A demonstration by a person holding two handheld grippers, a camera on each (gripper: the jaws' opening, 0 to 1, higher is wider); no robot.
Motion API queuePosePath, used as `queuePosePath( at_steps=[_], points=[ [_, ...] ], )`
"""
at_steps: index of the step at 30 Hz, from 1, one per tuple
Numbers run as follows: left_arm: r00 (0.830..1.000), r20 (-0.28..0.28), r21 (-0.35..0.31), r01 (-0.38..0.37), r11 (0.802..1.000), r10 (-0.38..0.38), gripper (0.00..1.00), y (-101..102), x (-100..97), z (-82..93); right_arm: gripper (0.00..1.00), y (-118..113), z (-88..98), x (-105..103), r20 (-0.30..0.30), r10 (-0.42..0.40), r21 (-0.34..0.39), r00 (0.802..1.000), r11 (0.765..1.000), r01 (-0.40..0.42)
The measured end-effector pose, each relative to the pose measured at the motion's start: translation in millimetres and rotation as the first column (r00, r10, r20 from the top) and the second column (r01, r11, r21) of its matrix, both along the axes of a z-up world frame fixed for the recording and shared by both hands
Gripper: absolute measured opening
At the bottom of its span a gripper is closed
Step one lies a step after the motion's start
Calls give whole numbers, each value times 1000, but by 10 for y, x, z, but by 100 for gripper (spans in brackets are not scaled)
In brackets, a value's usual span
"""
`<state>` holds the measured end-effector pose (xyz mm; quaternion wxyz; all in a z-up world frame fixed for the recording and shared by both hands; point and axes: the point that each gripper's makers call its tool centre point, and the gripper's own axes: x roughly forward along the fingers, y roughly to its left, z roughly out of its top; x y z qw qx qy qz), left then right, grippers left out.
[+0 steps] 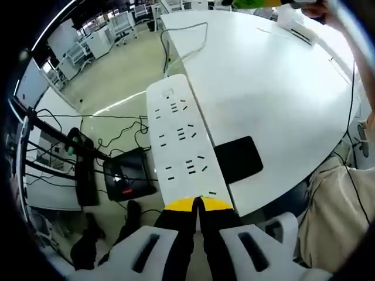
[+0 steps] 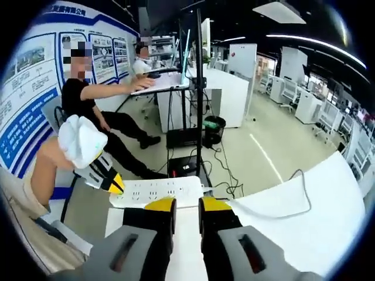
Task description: Pick up the power strip scattered on the table, fix it on the side mounting bracket of the table, and press the switch
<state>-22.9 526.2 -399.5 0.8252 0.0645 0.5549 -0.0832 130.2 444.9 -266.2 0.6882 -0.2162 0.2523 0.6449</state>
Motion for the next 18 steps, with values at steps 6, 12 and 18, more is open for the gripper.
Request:
queuePosePath(
  at_steps=[6, 12, 18],
  points=[
    [996, 67, 11, -52, 999, 51, 15, 97, 21, 29, 13, -286, 146, -66, 29, -6, 46, 1000, 999, 4],
    [987, 135, -20, -89, 996, 91, 23, 165, 4, 41, 13, -688, 318, -84, 56, -32, 87, 998, 996, 27],
    [967, 237, -99, -76, 992, 98, 28, -3, 95, 125, 13, -1157, 498, -40, 76, -90, 140, 993, 987, 79]
  ],
)
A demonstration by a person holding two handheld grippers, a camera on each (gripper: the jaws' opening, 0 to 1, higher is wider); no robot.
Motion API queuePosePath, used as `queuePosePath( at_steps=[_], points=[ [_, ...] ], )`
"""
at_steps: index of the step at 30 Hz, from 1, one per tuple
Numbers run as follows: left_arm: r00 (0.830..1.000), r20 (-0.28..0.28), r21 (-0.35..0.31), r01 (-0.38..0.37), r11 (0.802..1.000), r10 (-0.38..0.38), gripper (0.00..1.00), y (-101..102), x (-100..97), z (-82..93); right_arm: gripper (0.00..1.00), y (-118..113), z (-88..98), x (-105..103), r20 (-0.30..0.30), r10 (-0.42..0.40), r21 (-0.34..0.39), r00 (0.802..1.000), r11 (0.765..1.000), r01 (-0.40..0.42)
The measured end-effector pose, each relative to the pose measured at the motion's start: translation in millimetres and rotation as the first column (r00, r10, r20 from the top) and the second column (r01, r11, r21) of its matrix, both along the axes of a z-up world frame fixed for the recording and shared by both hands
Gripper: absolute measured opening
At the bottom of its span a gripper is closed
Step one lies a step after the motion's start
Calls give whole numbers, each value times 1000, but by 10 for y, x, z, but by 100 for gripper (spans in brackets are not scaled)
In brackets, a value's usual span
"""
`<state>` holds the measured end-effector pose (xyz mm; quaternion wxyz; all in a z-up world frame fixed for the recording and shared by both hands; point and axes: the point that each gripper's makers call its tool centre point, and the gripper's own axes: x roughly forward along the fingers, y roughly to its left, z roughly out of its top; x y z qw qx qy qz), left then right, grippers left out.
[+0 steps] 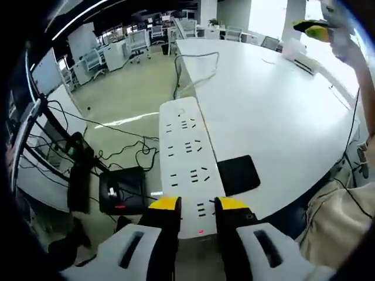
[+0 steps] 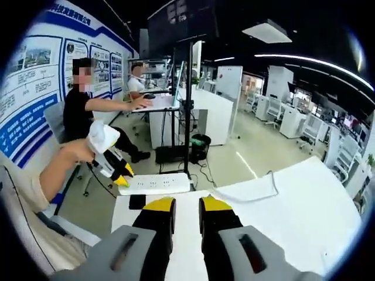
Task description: Pick up the power strip scattered on the table, fix it on the side mounting bracket of the table, and press the switch
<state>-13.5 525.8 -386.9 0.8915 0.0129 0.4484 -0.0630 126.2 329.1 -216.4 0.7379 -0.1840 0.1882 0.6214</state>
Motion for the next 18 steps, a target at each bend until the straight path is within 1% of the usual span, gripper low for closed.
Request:
queuePosePath(
  at_steps=[3, 6, 8, 12, 14, 15, 18],
  points=[
    [999, 49, 2, -22, 1000, 22, 29, -6, 53, 88, 13, -241, 59, 11, 8, -26, 24, 1000, 999, 26],
    [995, 102, -2, -19, 1000, 19, 29, -56, 109, 203, 13, -465, 96, 39, 15, -51, 40, 999, 998, 50],
    [992, 123, -16, -16, 1000, 18, 30, -158, 86, 260, 13, -621, 111, 70, 15, -73, 53, 997, 996, 72],
    [987, 161, -12, -21, 1000, 22, 29, -207, 136, 358, 13, -861, 130, 129, 10, -109, 77, 994, 991, 108],
    [979, 202, 6, -14, 1000, 13, 30, -227, 181, 429, 13, -1000, 143, 153, 6, -129, 98, 992, 987, 128],
    [970, 243, 18, -4, 1000, 0, 30, -252, 224, 494, 13, -1075, 143, 160, 4, -137, 107, 991, 985, 136],
    [941, 337, -12, 14, 1000, -9, 30, -372, 321, 662, 14, -1340, 117, 211, -8, -179, 141, 984, 974, 178]
  ],
)
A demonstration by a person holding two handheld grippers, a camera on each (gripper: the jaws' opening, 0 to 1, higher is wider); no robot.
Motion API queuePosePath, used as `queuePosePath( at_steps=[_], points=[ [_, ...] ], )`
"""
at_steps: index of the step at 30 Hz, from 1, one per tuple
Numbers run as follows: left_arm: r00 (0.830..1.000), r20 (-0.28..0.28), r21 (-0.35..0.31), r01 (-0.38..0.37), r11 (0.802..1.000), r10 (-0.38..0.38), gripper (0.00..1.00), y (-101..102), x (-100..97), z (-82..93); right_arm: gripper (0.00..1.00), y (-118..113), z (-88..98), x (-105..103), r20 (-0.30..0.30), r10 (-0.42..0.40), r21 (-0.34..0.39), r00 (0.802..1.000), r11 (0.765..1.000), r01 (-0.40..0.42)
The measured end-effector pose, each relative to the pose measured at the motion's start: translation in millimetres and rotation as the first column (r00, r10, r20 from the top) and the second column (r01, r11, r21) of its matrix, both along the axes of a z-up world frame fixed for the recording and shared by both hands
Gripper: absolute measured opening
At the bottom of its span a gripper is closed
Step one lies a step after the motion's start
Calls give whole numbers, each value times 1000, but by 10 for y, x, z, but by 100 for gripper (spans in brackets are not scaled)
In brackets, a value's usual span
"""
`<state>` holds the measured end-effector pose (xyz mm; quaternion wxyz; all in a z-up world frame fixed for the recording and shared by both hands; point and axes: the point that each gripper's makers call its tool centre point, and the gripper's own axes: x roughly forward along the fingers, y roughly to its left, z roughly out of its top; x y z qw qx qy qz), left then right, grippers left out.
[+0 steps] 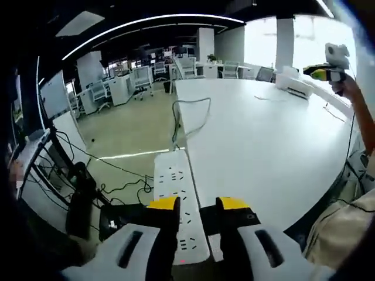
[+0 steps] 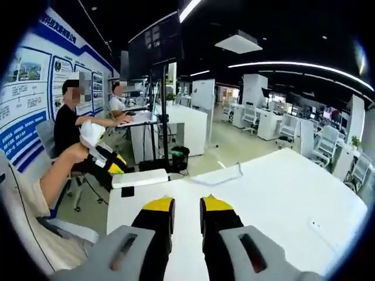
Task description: Pick up the power strip scattered on the table, fix it on the side mounting bracket of the table, and press the switch
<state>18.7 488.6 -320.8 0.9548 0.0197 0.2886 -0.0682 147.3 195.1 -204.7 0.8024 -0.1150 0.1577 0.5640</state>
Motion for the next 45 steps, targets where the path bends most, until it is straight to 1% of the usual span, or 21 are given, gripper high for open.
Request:
queuePosePath(
  at_steps=[1, 2, 4, 6, 8, 9, 10, 11, 13, 17, 21, 22, 24, 26, 27, 33, 35, 37, 40, 44, 45],
  points=[
    [999, 38, -7, 11, 1000, -11, 30, -50, 39, 64, 14, -28, -7, 6, 0, -5, 3, 1000, 1000, 5],
    [998, 62, -3, 16, 1000, -16, 30, -88, 66, 109, 14, -170, -52, 38, -7, -27, 12, 1000, 1000, 27],
    [996, 84, 57, 15, 998, -19, 30, -113, 106, 160, 14, -310, -91, 56, -9, -43, 23, 999, 999, 43],
    [995, 98, 83, 18, 996, -27, 31, -181, 136, 197, 14, -481, -128, 92, -24, -78, 43, 997, 996, 79],
    [992, 123, 82, 29, 996, -39, 31, -266, 166, 262, 14, -631, -141, 107, -31, -102, 61, 994, 993, 104],
    [987, 153, 68, 48, 997, -58, 31, -340, 198, 320, 14, -698, -132, 114, -34, -116, 72, 993, 990, 118],
    [986, 157, 58, 46, 997, -55, 31, -374, 207, 351, 14, -778, -119, 109, -35, -127, 86, 991, 988, 130],
    [983, 173, 70, 49, 996, -61, 31, -408, 226, 395, 14, -819, -108, 109, -35, -135, 94, 990, 986, 137],
    [972, 223, 80, 55, 995, -72, 32, -493, 275, 513, 14, -936, -66, 98, -24, -155, 122, 988, 980, 157],
    [950, 302, 32, 66, 997, -73, 32, -587, 358, 672, 18, -1179, -19, 47, 2, -188, 160, 982, 970, 186],
    [937, 341, 21, 78, 997, -80, 32, -694, 394, 740, 18, -1462, 10, 18, 19, -237, 198, 971, 953, 228],
    [937, 337, 9, 92, 996, -90, 32, -748, 398, 732, 17, -1535, 4, 15, 17, -247, 202, 969, 950, 239],
    [939, 334, 4, 90, 996, -86, 32, -809, 408, 721, 18, -1665, -4, 0, 17, -267, 205, 964, 944, 258],
    [933, 346, 14, 97, 995, -96, 32, -876, 420, 741, 18, -1815, -7, -11, 33, -300, 211, 953, 934, 287],
    [930, 355, 5, 103, 995, -98, 32, -912, 427, 761, 18, -1855, -6, -24, 34, -305, 214, 952, 932, 291],
    [872, 481, -39, 127, 991, -93, 34, -1125, 407, 1039, 19, -2326, 72, -117, 66, -377, 265, 924, 899, 348],
    [863, 494, -37, 141, 989, -104, 34, -1199, 382, 1088, 19, -2558, 70, -147, 72, -414, 259, 907, 886, 384],
    [859, 500, -31, 150, 988, -115, 34, -1266, 371, 1120, 19, -2710, 59, -190, 64, -437, 249, 897, 878, 409],
    [855, 501, -23, 166, 986, -132, 34, -1347, 375, 1152, 19, -2919, 65, -298, 78, -465, 230, 882, 869, 438],
    [850, 503, -17, 191, 981, -157, 34, -1492, 417, 1202, 19, -3083, 105, -432, 93, -484, 220, 870, 862, 456],
    [848, 503, -13, 199, 980, -165, 34, -1525, 433, 1214, 19, -3117, 131, -466, 107, -487, 217, 867, 862, 458]
  ],
)
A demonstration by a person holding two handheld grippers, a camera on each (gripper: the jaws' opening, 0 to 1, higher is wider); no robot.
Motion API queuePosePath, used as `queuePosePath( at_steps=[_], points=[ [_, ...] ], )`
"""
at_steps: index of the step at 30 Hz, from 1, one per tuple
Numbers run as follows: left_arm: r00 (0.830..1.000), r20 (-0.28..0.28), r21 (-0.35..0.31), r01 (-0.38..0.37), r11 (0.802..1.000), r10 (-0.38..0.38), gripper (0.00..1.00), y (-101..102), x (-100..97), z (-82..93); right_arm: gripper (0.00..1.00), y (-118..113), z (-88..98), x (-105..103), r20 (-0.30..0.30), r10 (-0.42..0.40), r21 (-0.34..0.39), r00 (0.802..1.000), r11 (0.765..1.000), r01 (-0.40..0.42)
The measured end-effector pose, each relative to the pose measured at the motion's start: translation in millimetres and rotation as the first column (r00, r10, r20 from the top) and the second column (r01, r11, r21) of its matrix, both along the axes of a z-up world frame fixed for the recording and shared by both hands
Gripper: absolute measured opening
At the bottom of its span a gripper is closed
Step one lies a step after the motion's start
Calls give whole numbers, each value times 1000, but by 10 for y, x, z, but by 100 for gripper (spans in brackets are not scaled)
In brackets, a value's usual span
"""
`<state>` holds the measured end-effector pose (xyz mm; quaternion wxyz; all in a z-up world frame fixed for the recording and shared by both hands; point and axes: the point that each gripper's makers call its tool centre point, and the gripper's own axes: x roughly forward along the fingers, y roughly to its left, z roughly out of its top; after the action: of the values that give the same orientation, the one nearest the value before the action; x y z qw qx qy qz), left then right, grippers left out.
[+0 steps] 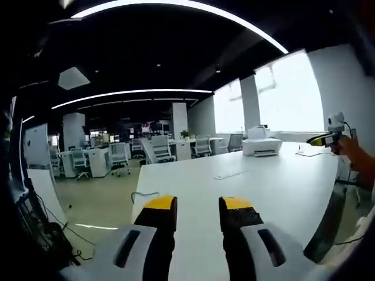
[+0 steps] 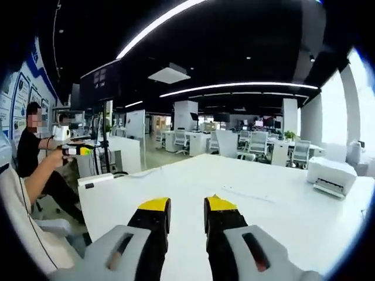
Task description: Pick up the power strip scattered on the table, fix it on the side mounting bracket of the table, and press the switch
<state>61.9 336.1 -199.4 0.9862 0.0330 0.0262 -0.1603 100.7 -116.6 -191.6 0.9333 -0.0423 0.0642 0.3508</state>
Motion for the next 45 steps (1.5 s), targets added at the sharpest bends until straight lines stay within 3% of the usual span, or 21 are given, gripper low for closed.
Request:
queuePosePath(
  at_steps=[4, 13, 20, 25, 27, 29, 32, 38, 41, 45],
  points=[
    [1000, 6, 18, 20, 1000, -21, 33, -103, 53, 44, 19, -47, 49, -74, 8, 0, -21, 1000, 1000, 0],
    [999, -16, 34, 37, 999, -37, 33, -82, 90, 25, 19, -50, 54, -173, 16, -25, -33, 1000, 999, 26],
    [998, -30, 35, 53, 998, -52, 33, 46, -17, -29, 19, 76, 20, -293, 11, -43, -53, 999, 998, 43],
    [999, -12, 26, 44, 999, -43, 33, 244, -131, 26, 20, 116, 116, -373, 42, -82, -61, 996, 995, 85],
    [1000, 1, 15, 31, 999, -31, 34, 344, -177, 49, 21, 28, 121, -356, 74, -140, -107, 987, 983, 148],
    [1000, 14, -2, 7, 1000, -7, 34, 469, -214, 50, 23, -20, 108, -351, 80, -160, -102, 984, 981, 167],
    [1000, 30, -30, -4, 1000, 5, 35, 560, -259, 44, 25, -108, 122, -348, 74, -187, -38, 980, 981, 190],
    [981, 173, -74, -79, 994, 91, 48, 698, -281, 64, 33, -643, 94, -337, 115, -339, 108, 934, 939, 328],
    [965, 223, -83, -123, 989, 139, 50, 749, -292, -45, 35, -927, -106, -345, 110, -402, 135, 909, 912, 387],
    [965, 213, -95, -135, 986, 153, 51, 748, -290, -251, 39, -1116, -367, -366, 73, -436, 146, 897, 894, 423]
  ],
)
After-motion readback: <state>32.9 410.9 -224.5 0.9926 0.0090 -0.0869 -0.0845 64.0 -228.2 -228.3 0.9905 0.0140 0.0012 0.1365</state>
